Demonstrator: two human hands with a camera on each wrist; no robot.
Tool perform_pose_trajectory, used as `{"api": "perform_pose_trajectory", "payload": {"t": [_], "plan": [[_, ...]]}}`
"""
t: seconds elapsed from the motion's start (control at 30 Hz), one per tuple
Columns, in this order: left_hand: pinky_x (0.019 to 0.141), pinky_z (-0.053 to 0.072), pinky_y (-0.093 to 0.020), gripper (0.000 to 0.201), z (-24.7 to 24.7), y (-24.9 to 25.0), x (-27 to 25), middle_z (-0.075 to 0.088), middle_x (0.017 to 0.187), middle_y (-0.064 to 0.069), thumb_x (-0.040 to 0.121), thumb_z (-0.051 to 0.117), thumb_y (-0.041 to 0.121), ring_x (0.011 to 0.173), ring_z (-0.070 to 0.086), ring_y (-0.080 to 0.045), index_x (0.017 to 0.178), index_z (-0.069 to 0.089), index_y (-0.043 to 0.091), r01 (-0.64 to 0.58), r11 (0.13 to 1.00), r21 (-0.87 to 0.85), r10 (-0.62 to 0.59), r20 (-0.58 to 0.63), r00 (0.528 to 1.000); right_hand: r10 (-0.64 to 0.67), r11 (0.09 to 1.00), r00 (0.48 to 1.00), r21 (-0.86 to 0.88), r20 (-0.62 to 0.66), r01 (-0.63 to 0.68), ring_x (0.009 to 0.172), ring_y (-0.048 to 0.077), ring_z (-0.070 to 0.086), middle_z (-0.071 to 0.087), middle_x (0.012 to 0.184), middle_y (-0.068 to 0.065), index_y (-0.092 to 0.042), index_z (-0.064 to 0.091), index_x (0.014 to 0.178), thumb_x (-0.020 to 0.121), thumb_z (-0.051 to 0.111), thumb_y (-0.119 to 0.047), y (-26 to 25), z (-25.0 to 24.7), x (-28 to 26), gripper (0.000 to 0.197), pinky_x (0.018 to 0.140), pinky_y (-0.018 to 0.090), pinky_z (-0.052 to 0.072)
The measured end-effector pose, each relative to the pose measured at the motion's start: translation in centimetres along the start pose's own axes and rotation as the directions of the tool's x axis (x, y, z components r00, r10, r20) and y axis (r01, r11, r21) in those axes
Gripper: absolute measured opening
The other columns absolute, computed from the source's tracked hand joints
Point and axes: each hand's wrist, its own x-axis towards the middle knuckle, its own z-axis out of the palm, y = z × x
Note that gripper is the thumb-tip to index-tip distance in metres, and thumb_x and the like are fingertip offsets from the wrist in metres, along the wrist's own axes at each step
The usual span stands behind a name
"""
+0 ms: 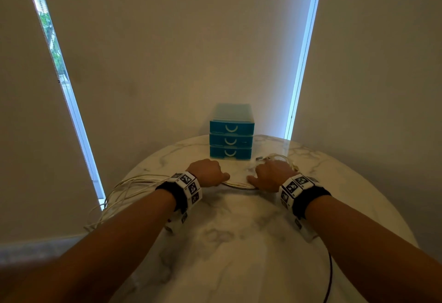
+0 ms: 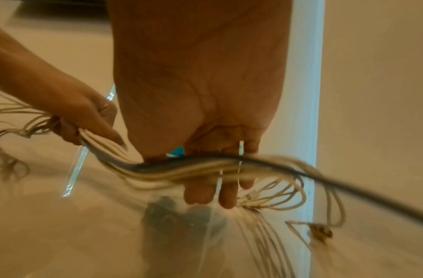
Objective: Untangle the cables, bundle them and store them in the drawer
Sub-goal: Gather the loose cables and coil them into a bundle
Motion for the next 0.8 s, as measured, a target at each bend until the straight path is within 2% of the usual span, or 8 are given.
{"api": "perform_pose_trajectory", "payload": {"t": [0.1, 0.2, 0.27, 0.33, 0.43, 0.6, 0.73, 0.8], "plan": [[0.083, 0.048, -0.037, 0.048, -0.4, 0.2, 0.1, 0.069, 0.093, -0.008, 0.103, 0.051, 0.046, 0.087, 0.062, -0.027, 0.065, 0.064, 0.020, 0.020, 0.998, -0.054, -0.020, -0.007, 1.000, 0.004, 0.971, 0.991, 0.239, -0.132, 0.028, 0.099, 0.026, 0.068, 0.072, 0.110, 0.009, -0.015, 0.071, 0.107, 0.109, 0.042, -0.049, -2.5, -0.3, 0.7, 0.046, 0.096, 0.045, 0.057], [0.080, 0.045, -0.034, 0.030, -0.7, 0.3, 0.2, 0.070, 0.101, -0.014, 0.099, 0.060, 0.030, 0.092, 0.064, -0.030, 0.075, 0.066, 0.012, 0.044, 0.995, -0.095, -0.043, 0.004, 0.999, -0.064, 0.878, 0.992, 0.467, -0.106, 0.106, 0.097, 0.031, 0.069, 0.072, 0.102, 0.011, -0.015, 0.064, 0.099, 0.112, 0.041, -0.032, -5.7, -0.7, 1.5, 0.032, 0.095, 0.046, 0.057], [0.080, 0.044, -0.034, 0.027, -0.9, 0.0, 0.0, 0.069, 0.097, -0.012, 0.100, 0.059, 0.027, 0.092, 0.063, -0.030, 0.080, 0.066, 0.011, 0.031, 0.992, -0.118, -0.030, 0.003, 1.000, -0.018, 0.806, 1.000, 0.591, -0.025, 0.029, 0.099, 0.032, 0.071, 0.077, 0.101, 0.014, -0.009, 0.070, 0.104, 0.116, 0.028, -0.040, -6.5, -0.8, 1.9, 0.053, 0.099, 0.044, 0.053], [0.079, 0.043, -0.035, 0.045, -1.2, -0.4, -0.2, 0.065, 0.083, -0.002, 0.106, 0.048, 0.040, 0.083, 0.061, -0.026, 0.073, 0.066, 0.015, 0.011, 0.991, -0.131, -0.014, -0.019, 1.000, 0.037, 0.729, 0.996, 0.680, 0.076, -0.079, 0.087, 0.030, 0.072, 0.078, 0.092, 0.017, -0.007, 0.077, 0.095, 0.114, 0.015, -0.054, -6.8, -0.5, 2.0, 0.080, 0.099, 0.044, 0.054], [0.077, 0.045, -0.036, 0.051, -1.2, -0.7, -0.7, 0.061, 0.074, -0.002, 0.108, 0.044, 0.041, 0.070, 0.056, -0.021, 0.067, 0.064, 0.017, 0.004, 0.977, -0.214, -0.006, -0.011, 1.000, -0.055, 0.889, 0.998, 0.454, -0.030, 0.063, 0.108, 0.037, 0.070, 0.073, 0.120, 0.020, -0.009, 0.063, 0.134, 0.116, 0.024, -0.038, -6.4, -0.5, 1.5, 0.052, 0.102, 0.049, 0.054], [0.058, 0.041, -0.026, 0.054, 0.1, -2.9, -1.8, 0.056, 0.060, 0.001, 0.111, 0.039, 0.047, 0.048, 0.045, -0.016, 0.071, 0.060, 0.018, 0.066, 0.926, -0.373, -0.005, 0.163, 0.987, -0.232, 0.968, 0.964, -0.131, -0.132, 0.215, 0.097, 0.033, 0.070, 0.071, 0.108, 0.013, -0.010, 0.065, 0.118, 0.112, 0.044, -0.025, -3.1, -1.2, -0.6, 0.027, 0.077, 0.040, 0.053], [0.059, 0.039, -0.026, 0.056, -0.4, -4.6, -2.7, 0.054, 0.063, 0.000, 0.111, 0.035, 0.047, 0.052, 0.043, -0.017, 0.067, 0.057, 0.021, 0.105, 0.966, -0.236, -0.050, 0.229, 0.972, -0.288, 0.909, 0.950, -0.347, -0.121, 0.232, 0.088, 0.031, 0.067, 0.069, 0.101, 0.014, -0.008, 0.062, 0.123, 0.108, 0.057, -0.020, -0.5, -1.4, -1.1, 0.020, 0.071, 0.035, 0.047], [0.070, 0.042, -0.031, 0.052, -1.1, -4.3, -2.7, 0.057, 0.071, -0.002, 0.110, 0.038, 0.043, 0.063, 0.049, -0.020, 0.067, 0.057, 0.022, 0.050, 0.997, -0.065, -0.037, 0.181, 0.983, -0.300, 0.890, 0.948, -0.388, -0.102, 0.240, 0.093, 0.031, 0.070, 0.070, 0.102, 0.014, -0.008, 0.062, 0.124, 0.107, 0.060, -0.020, -0.3, -1.0, -0.8, 0.021, 0.072, 0.034, 0.048]]}}
